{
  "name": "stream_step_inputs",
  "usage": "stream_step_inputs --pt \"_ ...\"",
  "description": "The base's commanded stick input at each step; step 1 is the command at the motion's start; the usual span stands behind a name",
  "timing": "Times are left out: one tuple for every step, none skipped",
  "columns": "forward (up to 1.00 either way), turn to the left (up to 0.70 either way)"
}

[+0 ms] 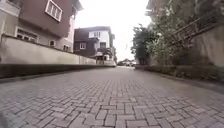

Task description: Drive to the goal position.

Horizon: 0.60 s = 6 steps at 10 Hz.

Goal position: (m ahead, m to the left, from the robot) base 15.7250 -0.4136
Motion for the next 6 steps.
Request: stream_step_inputs --pt "0.70 0.00" --pt "0.70 -0.11" --pt "0.70 -0.27" --pt "0.70 -0.24" --pt "0.70 0.00" --pt "0.70 0.00"
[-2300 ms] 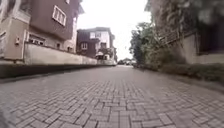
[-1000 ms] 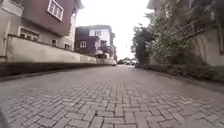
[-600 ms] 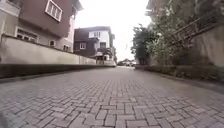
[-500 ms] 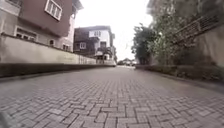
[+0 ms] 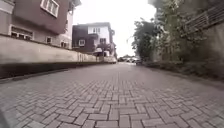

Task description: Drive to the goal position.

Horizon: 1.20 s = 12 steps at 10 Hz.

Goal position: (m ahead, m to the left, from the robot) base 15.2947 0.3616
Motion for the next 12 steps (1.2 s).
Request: stream_step_inputs --pt "0.70 0.00" --pt "0.70 0.00" --pt "0.70 0.00" --pt "0.70 0.00" --pt "0.70 0.00" --pt "0.70 0.00" --pt "0.70 0.00" --pt "0.70 0.00" --pt "0.70 0.00" --pt "0.70 0.00" --pt "0.70 0.00" --pt "0.70 0.00"
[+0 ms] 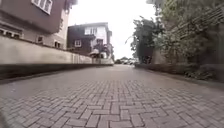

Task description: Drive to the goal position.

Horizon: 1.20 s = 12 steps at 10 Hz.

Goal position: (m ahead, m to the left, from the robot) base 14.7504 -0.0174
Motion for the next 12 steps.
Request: stream_step_inputs --pt "0.70 0.00" --pt "0.70 0.00" --pt "0.70 0.00" --pt "0.70 0.00" --pt "0.70 0.00" --pt "0.70 0.00" --pt "0.70 0.00" --pt "0.70 0.00" --pt "0.70 0.00" --pt "0.70 0.00" --pt "0.70 0.00" --pt "0.70 0.00"
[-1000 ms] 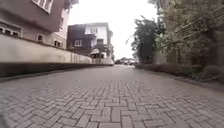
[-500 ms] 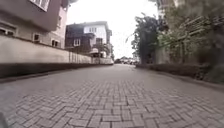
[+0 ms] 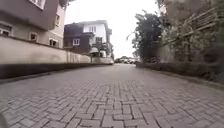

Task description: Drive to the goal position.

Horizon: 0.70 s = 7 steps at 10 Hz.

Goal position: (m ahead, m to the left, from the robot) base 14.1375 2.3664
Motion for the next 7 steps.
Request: stream_step_inputs --pt "0.70 0.00" --pt "0.70 0.00" --pt "0.70 0.00" --pt "0.70 0.00" --pt "0.70 0.00" --pt "0.70 0.00" --pt "0.70 0.00"
